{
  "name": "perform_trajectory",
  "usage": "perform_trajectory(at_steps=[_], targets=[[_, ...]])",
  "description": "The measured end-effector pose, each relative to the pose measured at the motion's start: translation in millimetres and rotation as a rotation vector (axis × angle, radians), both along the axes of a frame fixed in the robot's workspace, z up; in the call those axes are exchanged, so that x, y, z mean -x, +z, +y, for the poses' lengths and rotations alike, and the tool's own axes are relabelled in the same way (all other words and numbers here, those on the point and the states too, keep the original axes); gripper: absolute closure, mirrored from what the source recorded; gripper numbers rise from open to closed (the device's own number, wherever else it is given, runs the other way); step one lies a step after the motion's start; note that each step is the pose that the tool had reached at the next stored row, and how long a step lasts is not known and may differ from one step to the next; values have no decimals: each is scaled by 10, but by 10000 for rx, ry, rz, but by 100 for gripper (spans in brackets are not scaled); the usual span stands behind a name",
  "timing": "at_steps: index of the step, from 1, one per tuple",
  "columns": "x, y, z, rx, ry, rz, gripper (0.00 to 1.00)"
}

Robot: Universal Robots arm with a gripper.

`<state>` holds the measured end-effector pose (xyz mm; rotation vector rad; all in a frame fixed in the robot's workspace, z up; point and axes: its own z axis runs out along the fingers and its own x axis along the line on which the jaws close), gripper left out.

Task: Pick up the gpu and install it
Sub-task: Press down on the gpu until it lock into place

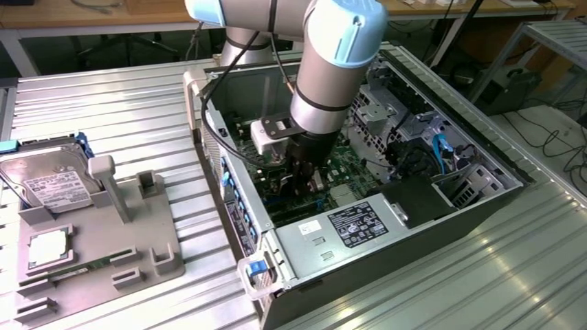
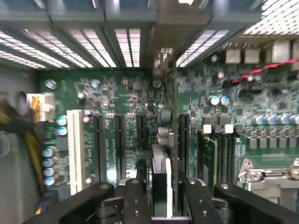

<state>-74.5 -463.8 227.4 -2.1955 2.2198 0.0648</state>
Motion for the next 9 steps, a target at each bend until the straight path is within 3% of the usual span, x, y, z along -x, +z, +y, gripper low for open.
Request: perform_trajectory(at_steps=[4, 6, 9], targets=[[0, 134, 1, 15, 0, -45, 65], [0, 251, 4, 21, 0, -105, 65], [0, 345, 6, 30, -1, -172, 65]])
